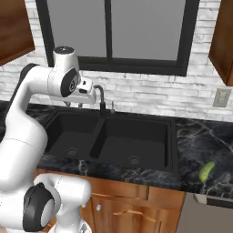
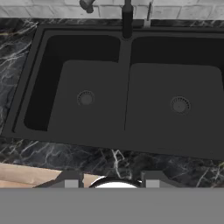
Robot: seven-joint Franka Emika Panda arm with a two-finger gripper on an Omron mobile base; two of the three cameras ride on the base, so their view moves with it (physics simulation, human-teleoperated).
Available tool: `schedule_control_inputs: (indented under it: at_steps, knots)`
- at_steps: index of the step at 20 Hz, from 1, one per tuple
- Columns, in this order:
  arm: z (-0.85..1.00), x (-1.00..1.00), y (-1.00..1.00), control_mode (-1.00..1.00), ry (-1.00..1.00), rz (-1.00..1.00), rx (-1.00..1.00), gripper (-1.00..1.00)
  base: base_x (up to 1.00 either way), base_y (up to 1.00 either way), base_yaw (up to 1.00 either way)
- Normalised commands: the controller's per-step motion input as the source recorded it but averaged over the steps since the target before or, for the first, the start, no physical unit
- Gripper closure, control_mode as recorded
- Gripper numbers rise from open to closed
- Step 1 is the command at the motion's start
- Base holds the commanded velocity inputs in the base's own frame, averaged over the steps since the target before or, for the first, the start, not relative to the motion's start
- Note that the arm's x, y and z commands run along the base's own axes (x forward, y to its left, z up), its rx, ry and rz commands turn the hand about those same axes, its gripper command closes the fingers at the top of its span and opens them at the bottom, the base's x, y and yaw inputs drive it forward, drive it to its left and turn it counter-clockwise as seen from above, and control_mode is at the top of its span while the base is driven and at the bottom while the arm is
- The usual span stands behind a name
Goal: Turn on the sink faucet. Then move the cucumber from the counter to the sink. Turn off the sink. Move the vegetable from the sink to the pot next to the stove. Finally move the pot to the rear left burner.
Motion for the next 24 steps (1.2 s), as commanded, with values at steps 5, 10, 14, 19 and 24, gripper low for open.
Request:
schedule_control_inputs:
  at_steps: [5, 10, 14, 19, 24]
  knots:
    - [-0.02, -0.02, 0.0, 1.0, 0.0, 0.0, 0.0, -1.0, 0.0, 0.0, 0.0]
    - [0.0, 0.0, 0.0, 1.0, 0.0, 0.0, 0.0, -1.0, 0.0, -0.41, -0.01]
    - [0.0, 0.0, 0.0, 1.0, 0.0, 0.0, 0.0, -1.0, 0.0, -0.41, -0.02]
    - [0.0, 0.0, 0.0, 1.0, 0.0, 0.0, 0.0, -1.0, 0.06, -0.37, -0.06]
    - [0.0, 0.0, 0.0, 1.0, 0.0, 0.0, 0.0, -1.0, 0.23, -0.47, -0.06]
